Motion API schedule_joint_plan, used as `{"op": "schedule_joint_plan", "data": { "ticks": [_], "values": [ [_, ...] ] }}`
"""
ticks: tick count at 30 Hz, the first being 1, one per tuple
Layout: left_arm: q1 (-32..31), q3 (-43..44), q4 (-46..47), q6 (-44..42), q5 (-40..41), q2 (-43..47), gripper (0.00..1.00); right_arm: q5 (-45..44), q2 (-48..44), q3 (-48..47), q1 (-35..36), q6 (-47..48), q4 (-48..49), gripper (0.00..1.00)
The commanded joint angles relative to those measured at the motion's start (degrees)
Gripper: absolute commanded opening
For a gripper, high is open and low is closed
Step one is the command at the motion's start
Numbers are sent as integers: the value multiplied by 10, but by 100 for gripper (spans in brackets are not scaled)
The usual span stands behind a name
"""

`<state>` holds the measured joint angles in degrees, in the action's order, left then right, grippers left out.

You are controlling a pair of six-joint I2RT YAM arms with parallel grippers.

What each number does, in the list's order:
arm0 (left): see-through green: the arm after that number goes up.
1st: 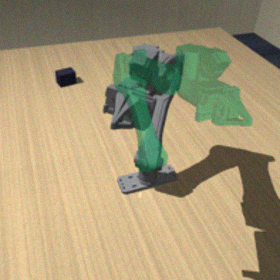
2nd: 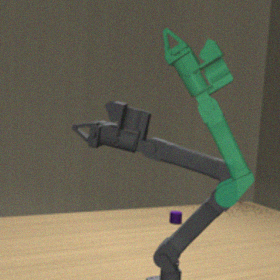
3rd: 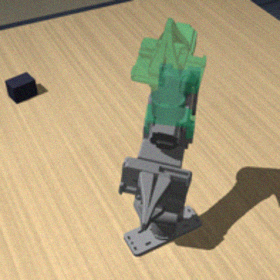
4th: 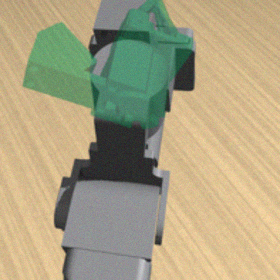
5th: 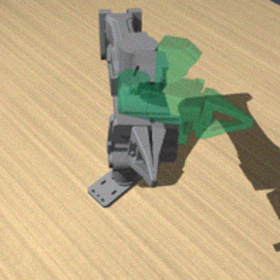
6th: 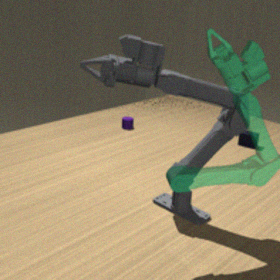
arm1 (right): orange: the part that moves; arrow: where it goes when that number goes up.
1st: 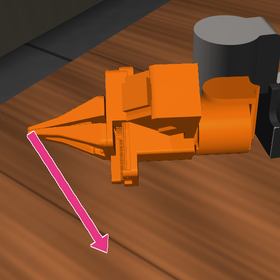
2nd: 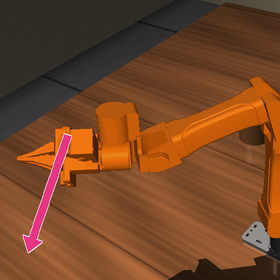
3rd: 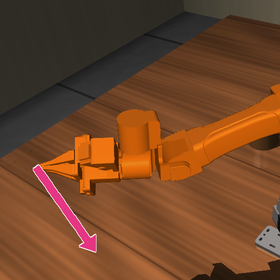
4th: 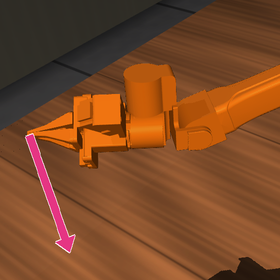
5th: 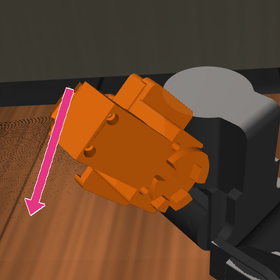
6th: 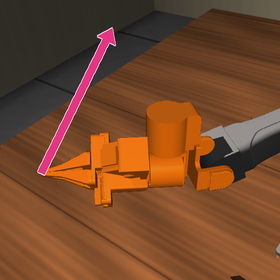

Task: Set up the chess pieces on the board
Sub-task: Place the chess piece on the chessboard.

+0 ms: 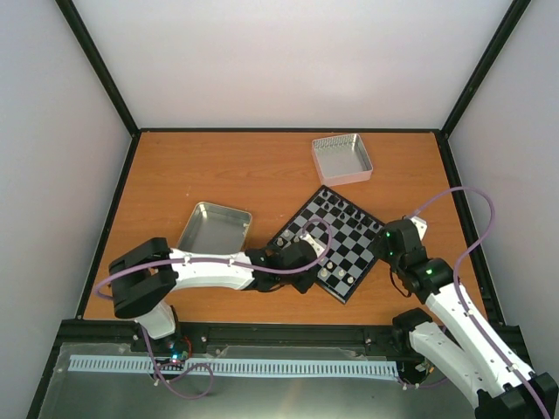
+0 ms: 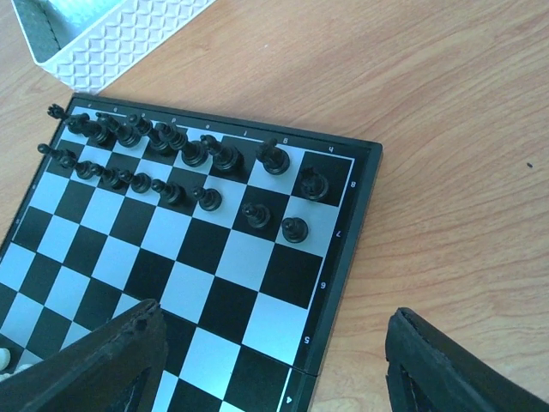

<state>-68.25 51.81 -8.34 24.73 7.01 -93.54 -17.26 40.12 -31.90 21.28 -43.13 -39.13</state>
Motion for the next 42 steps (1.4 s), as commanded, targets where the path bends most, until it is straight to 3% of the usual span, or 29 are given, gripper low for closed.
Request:
{"op": "schedule_joint_plan", "data": {
  "ticks": [1,20,33,42],
  "values": [
    [-8,34,10,-4,17,-13,1,-3,2,12,-4,-8,18,70],
    [-8,79,-20,-15,31,-74,2,1,14,18,-6,-6,33,70],
    [-8,70,-29,-5,48,-61,4,10,20,19,-9,-6,41,70],
    [-8,60,-38,-6,43,-57,16,13,21,21,-10,-7,44,70]
  ]
}}
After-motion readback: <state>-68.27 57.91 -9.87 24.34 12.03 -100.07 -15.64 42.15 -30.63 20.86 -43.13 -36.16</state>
